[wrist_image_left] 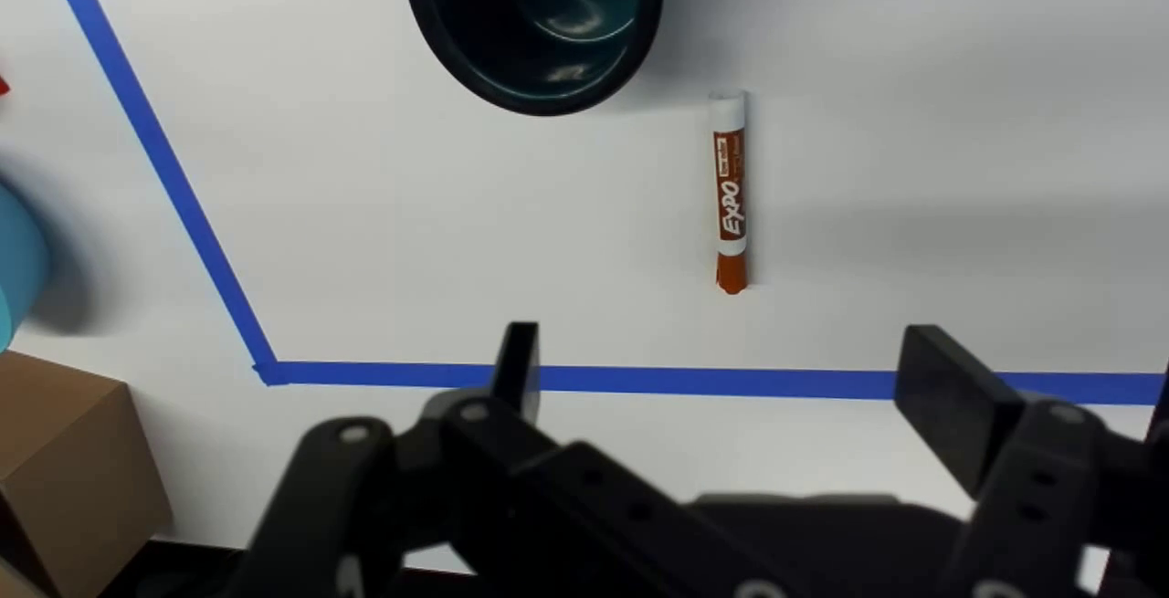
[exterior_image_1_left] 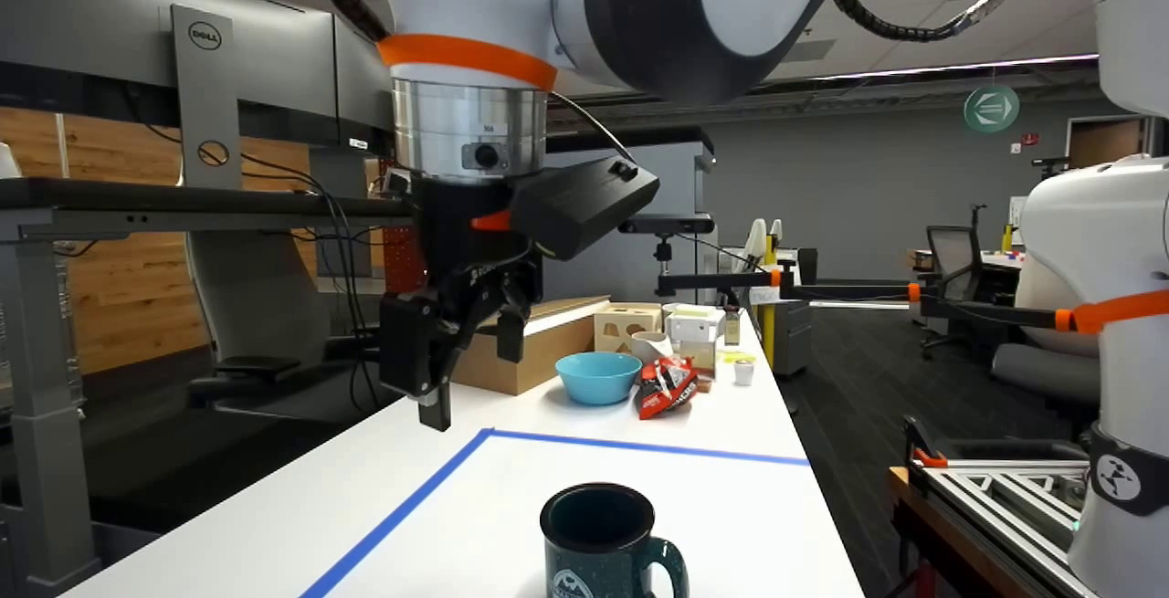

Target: Put the marker on the table

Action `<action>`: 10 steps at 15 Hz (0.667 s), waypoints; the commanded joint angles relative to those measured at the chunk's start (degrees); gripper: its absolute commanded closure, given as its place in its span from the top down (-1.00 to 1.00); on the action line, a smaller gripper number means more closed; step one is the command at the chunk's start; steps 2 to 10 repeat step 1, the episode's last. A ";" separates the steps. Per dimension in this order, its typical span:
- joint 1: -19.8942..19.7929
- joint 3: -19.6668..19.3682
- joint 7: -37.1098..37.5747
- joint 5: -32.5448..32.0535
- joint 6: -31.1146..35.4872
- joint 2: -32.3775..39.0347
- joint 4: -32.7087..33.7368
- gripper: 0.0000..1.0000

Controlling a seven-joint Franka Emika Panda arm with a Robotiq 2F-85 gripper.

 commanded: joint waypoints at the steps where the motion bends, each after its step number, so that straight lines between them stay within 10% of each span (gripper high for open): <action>1: -2.48 2.63 0.28 -0.47 -0.29 -0.02 0.20 1.00; 10: -2.48 2.63 0.28 -0.47 -0.29 -0.02 0.20 1.00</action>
